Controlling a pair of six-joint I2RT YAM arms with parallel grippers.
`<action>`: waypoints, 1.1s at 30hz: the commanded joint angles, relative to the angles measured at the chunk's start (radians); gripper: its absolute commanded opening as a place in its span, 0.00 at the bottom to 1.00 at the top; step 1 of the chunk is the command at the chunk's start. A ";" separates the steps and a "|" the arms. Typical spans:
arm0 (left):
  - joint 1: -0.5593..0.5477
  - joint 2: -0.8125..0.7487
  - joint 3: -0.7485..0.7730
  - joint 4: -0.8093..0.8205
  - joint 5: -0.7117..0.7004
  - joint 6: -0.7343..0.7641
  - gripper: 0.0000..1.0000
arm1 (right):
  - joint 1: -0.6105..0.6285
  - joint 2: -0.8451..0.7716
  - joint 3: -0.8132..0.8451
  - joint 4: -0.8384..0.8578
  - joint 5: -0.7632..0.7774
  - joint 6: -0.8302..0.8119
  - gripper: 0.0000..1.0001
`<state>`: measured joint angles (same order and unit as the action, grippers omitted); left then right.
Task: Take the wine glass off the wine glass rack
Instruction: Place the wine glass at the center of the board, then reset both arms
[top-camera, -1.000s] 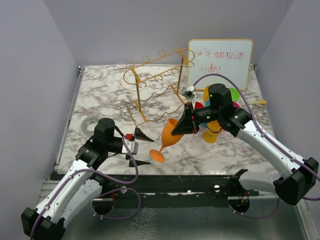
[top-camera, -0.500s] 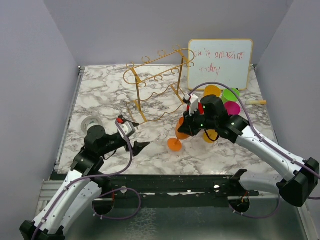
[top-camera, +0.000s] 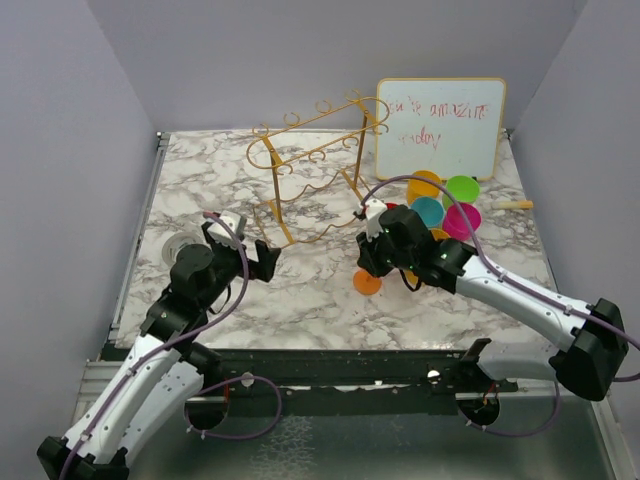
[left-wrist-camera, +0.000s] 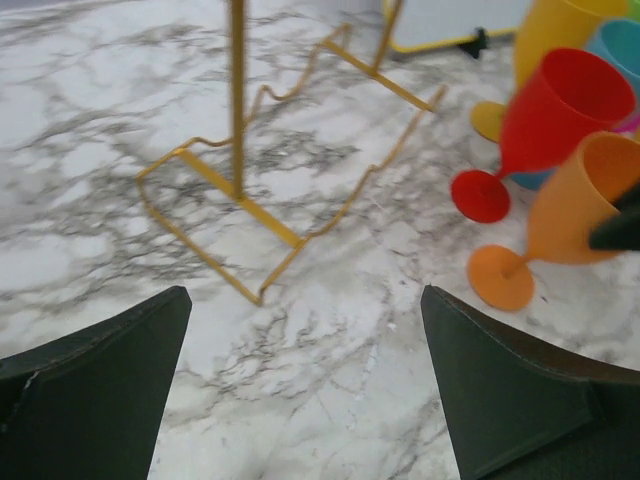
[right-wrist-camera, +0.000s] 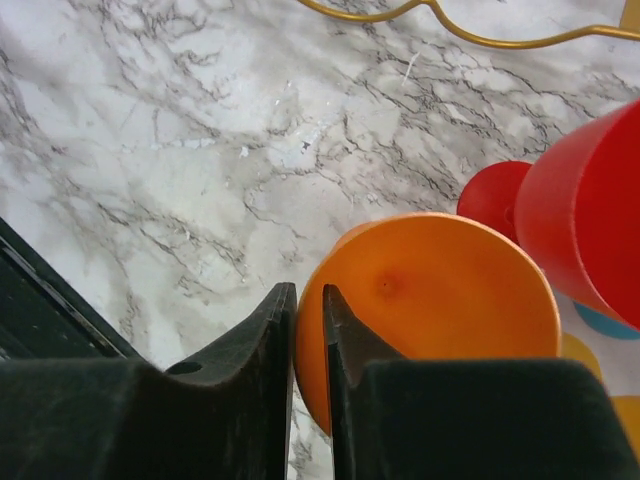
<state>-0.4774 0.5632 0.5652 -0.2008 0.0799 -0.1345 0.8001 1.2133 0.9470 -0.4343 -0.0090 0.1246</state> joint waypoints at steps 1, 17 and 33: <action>0.003 -0.074 0.044 -0.118 -0.459 -0.104 0.99 | 0.041 0.023 0.020 0.004 0.095 -0.026 0.32; 0.134 0.183 0.277 -0.122 -0.530 -0.033 0.99 | -0.090 -0.064 0.242 0.065 0.475 0.009 0.93; 0.468 0.338 0.507 -0.145 -0.160 -0.009 0.99 | -0.465 -0.102 0.294 -0.021 0.341 0.135 1.00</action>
<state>-0.0143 0.9295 1.0458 -0.3168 -0.1368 -0.1513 0.3325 1.1770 1.2240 -0.4149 0.3431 0.2295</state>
